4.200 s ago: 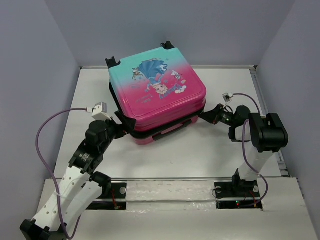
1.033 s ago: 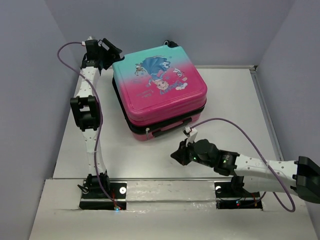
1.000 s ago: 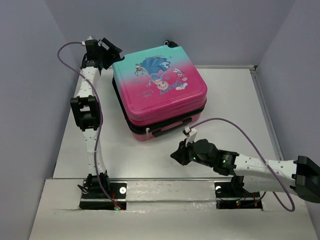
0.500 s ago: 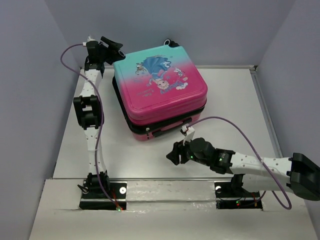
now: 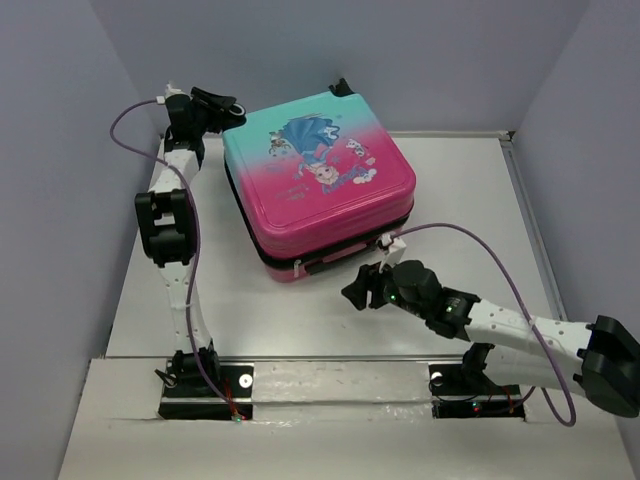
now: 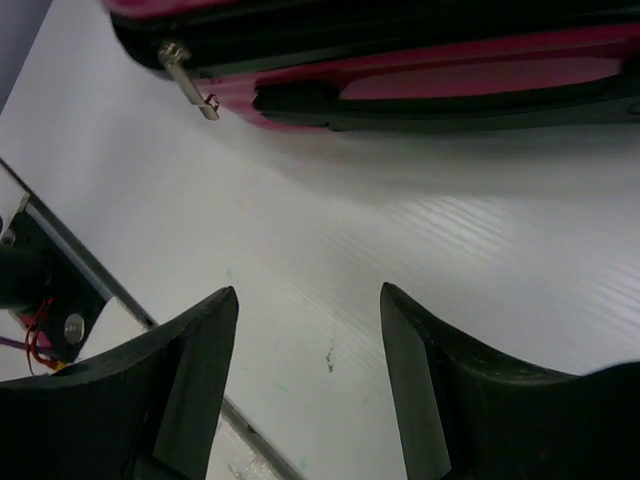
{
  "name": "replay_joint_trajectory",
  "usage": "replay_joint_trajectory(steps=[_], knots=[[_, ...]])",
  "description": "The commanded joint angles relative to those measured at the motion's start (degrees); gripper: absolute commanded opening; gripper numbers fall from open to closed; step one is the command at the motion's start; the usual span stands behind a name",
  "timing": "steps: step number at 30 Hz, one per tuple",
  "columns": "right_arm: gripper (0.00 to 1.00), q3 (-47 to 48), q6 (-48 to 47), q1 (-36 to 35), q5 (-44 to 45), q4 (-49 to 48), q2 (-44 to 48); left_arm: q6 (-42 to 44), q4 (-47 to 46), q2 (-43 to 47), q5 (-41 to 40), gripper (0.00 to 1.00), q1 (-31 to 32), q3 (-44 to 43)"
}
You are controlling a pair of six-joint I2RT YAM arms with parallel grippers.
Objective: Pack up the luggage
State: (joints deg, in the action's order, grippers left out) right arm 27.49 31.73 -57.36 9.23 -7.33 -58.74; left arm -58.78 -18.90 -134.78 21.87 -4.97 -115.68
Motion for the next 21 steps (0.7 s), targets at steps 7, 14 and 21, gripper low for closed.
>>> replay_joint_trajectory(steps=[7, 14, 21], knots=[[0.65, 8.3, -6.9, 19.3, -20.1, -11.2, -9.3, 8.1, -0.8, 28.1, 2.0, 0.06, -1.7, 17.1], [0.65, 13.3, -8.2, 29.2, -27.9, -12.3, -14.1, 10.0, 5.2, 35.8, -1.4, 0.06, -1.7, 24.4], [0.65, 14.9, -8.4, 40.6, -36.0, -13.3, -15.3, 10.6, 6.0, 42.9, -7.5, 0.06, -1.9, 40.4]])
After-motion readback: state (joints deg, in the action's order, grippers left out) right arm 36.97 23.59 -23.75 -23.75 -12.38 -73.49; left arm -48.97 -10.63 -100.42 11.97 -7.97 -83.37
